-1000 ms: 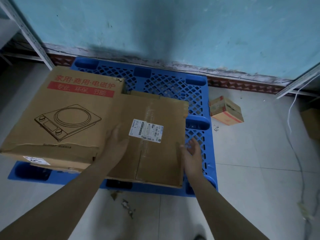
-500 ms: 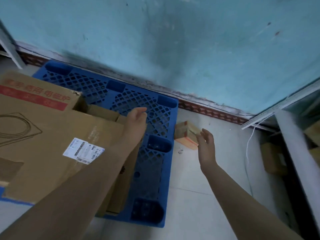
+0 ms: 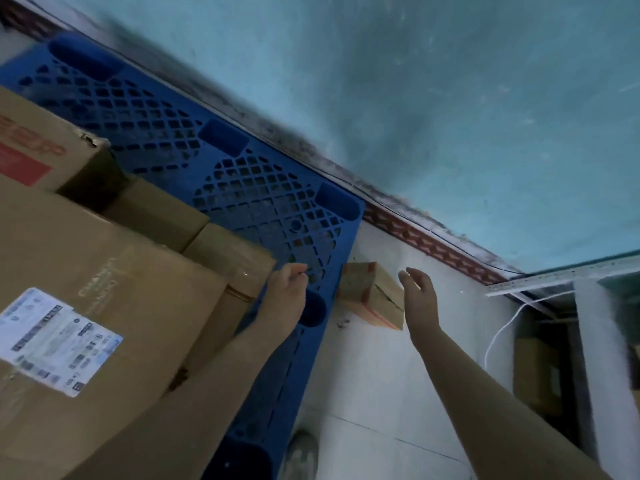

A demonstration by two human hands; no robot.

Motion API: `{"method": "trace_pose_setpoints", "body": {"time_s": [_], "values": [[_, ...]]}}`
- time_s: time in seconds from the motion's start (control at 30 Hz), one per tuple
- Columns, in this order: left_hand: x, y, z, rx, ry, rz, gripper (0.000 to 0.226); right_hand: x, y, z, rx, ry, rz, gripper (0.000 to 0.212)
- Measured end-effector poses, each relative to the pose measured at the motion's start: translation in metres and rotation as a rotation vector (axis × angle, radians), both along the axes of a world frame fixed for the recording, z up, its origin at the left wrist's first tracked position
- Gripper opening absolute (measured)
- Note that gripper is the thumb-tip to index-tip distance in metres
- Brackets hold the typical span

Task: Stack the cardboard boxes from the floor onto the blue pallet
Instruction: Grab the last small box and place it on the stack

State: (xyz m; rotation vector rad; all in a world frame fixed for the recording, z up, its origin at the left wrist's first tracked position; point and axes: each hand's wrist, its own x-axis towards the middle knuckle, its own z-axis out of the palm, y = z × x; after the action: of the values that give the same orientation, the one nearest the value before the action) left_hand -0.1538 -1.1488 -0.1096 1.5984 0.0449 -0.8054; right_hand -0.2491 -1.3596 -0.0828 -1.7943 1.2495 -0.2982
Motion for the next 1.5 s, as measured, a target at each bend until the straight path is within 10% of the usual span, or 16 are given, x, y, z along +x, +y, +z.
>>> {"method": "trace_pose_setpoints", "body": {"time_s": [0.63, 0.87, 1.07, 1.5], "values": [[-0.014, -0.284, -0.257, 0.011, 0.534, 0.239, 0.02, 0.044, -0.276, -0.276, 0.154, 0.28, 0.014, 0.049], [-0.046, -0.346, -0.319, 0.224, 0.932, 0.612, 0.082, 0.036, -0.341, -0.341, 0.242, 0.447, 0.194, 0.05], [-0.05, -0.379, -0.315, 0.089, 0.954, 0.493, 0.07, 0.033, -0.327, -0.359, 0.155, 0.886, 0.582, 0.072], [-0.09, -0.358, -0.342, -0.106, 1.212, 0.643, 0.036, 0.054, -0.303, -0.4, 0.051, 0.879, 0.788, 0.093]]}}
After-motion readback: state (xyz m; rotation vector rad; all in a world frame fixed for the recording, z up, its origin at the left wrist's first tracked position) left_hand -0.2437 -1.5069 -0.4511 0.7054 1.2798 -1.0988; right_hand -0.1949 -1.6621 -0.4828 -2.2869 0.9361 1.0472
